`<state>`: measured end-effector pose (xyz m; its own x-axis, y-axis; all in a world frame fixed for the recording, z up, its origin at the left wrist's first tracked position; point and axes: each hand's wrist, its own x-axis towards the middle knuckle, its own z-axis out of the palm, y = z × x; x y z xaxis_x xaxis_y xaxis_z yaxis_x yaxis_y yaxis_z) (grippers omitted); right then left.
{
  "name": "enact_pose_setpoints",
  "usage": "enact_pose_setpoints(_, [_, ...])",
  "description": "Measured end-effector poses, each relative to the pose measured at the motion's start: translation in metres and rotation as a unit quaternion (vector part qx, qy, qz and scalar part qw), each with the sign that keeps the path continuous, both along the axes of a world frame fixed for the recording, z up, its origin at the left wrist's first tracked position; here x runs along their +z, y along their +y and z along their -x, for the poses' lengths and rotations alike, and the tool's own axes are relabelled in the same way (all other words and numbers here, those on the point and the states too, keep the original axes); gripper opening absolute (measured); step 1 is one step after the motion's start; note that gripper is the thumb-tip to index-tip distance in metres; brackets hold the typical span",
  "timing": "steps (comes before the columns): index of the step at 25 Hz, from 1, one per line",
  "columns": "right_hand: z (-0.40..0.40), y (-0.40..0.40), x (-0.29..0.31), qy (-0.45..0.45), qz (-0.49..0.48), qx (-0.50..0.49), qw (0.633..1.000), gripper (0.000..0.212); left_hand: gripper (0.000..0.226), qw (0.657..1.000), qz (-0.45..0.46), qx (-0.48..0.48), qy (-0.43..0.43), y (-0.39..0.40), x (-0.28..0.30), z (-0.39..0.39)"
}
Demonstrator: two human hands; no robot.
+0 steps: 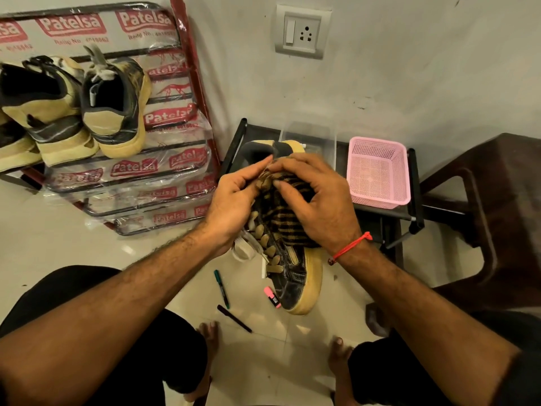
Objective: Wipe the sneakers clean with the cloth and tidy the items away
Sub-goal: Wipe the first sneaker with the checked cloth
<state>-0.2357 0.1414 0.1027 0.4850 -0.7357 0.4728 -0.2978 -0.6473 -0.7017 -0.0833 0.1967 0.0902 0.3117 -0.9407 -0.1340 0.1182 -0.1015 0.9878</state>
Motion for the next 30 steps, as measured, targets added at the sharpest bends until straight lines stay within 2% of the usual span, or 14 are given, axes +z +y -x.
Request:
enact_pose_setpoints(2, [0.003, -0.005, -0.001, 0.019, -0.032, 0.01, 0.999, 0.025, 0.038, 0.999, 0.009, 0.029, 0.014, -0.003, 0.001, -0.005])
enact_pose_setpoints(5, [0.007, -0.004, -0.006, 0.112, -0.072, 0.059, 0.989, 0.021, 0.036, 0.992, -0.001, 0.12, 0.04, -0.006, 0.006, -0.018])
enact_pose_setpoints(9, [0.007, 0.002, -0.008, 0.244, -0.106, 0.17, 0.949, 0.021, 0.035, 0.984, -0.01, 0.171, 0.053, -0.009, 0.008, -0.047])
enact_pose_setpoints(12, [0.004, 0.005, -0.007, 0.186, -0.039, 0.145, 0.971, 0.024, 0.036, 0.991, -0.011, 0.115, 0.06, -0.01, 0.009, -0.052])
enact_pose_setpoints(16, [0.006, -0.008, -0.003, 0.104, 0.048, 0.067, 0.991, 0.026, 0.037, 0.997, -0.011, -0.063, 0.042, -0.003, 0.004, -0.027])
enact_pose_setpoints(21, [0.006, -0.015, 0.001, 0.062, 0.067, -0.013, 0.996, 0.025, 0.039, 0.992, 0.001, -0.075, 0.099, -0.007, 0.008, -0.025])
enact_pose_setpoints(24, [0.015, -0.035, 0.009, 0.026, 0.029, -0.069, 0.997, 0.026, 0.038, 0.99, -0.009, -0.102, 0.101, -0.004, 0.005, -0.027])
enact_pose_setpoints(27, [0.024, -0.046, 0.009, 0.083, -0.033, -0.021, 0.996, 0.038, 0.037, 0.99, -0.011, -0.101, 0.094, -0.003, 0.001, -0.027])
enact_pose_setpoints(30, [0.019, -0.038, -0.006, 0.19, -0.041, 0.05, 0.98, 0.075, 0.035, 0.991, -0.01, -0.071, 0.11, -0.005, 0.002, -0.031])
